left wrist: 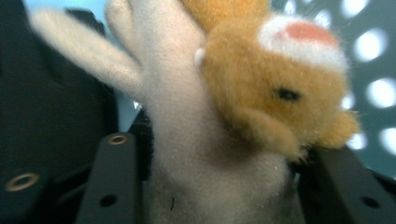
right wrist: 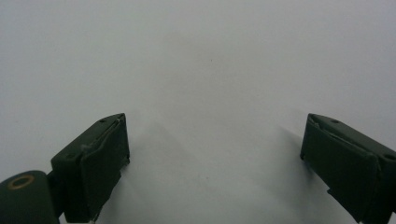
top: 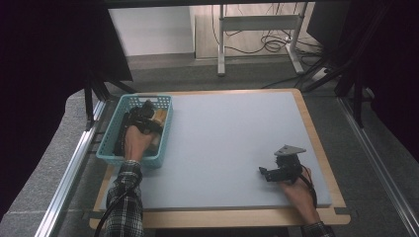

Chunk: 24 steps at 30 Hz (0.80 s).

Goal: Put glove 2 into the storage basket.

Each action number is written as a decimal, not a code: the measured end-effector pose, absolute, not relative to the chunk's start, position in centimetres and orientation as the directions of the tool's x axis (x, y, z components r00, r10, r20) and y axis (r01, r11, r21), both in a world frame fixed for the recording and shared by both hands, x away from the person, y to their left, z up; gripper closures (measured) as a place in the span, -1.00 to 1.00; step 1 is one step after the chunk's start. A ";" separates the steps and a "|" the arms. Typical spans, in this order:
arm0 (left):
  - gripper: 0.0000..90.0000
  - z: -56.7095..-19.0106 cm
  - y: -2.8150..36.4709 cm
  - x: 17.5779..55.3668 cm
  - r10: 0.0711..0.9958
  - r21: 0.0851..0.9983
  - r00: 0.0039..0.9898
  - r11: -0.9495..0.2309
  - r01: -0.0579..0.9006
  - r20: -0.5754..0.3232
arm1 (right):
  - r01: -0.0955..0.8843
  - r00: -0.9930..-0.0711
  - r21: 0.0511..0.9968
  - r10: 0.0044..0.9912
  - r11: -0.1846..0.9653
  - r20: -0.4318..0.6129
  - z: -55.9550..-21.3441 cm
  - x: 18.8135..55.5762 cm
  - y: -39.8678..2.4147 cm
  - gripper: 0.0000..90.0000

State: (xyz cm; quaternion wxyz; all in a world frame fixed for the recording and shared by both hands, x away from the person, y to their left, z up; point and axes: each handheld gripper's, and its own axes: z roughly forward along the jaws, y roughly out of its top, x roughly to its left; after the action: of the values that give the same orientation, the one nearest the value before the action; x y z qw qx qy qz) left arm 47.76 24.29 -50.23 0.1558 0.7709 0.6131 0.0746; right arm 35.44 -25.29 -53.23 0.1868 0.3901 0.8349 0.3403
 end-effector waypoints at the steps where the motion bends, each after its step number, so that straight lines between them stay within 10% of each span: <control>1: -0.24 -50.4 24.4 47.9 0.969 0.314 0.230 -0.193 0.930 -0.087 | 0.524 -0.626 0.714 0.779 0.464 -0.047 -53.2 35.4 -25.3 -0.83; 6: -0.76 -50.0 25.6 47.5 0.958 0.305 0.212 -0.147 0.941 -0.193 | 0.524 -0.626 0.714 0.778 0.464 -0.047 -53.2 35.4 -25.3 -0.83; 12: -0.79 -46.3 26.6 45.9 0.945 0.414 0.270 -0.174 0.894 -0.185 | 0.524 -0.626 0.714 0.779 0.464 -0.046 -53.2 35.4 -25.3 -0.83; 16: -0.35 -44.9 27.9 44.9 0.957 0.485 0.251 -0.151 0.862 -0.148 | 0.524 -0.626 0.714 0.778 0.464 -0.047 -53.2 35.4 -25.3 -0.83; 20: 0.54 -46.3 28.3 45.0 0.976 0.443 0.212 -0.167 0.881 -0.054 | 0.524 -0.626 0.714 0.779 0.464 -0.046 -53.2 35.4 -25.3 -0.83; 24: 0.87 -48.3 28.2 45.7 0.980 0.404 0.199 -0.172 0.898 -0.027 | 0.524 -0.626 0.715 0.779 0.463 -0.046 -53.2 35.4 -25.3 -0.83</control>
State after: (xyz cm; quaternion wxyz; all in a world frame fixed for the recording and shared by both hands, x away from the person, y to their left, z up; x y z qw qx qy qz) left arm 45.75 28.21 -48.31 0.1683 0.7559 0.6211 0.1207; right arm 35.43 -25.27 -53.24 0.1870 0.3902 0.8347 0.3406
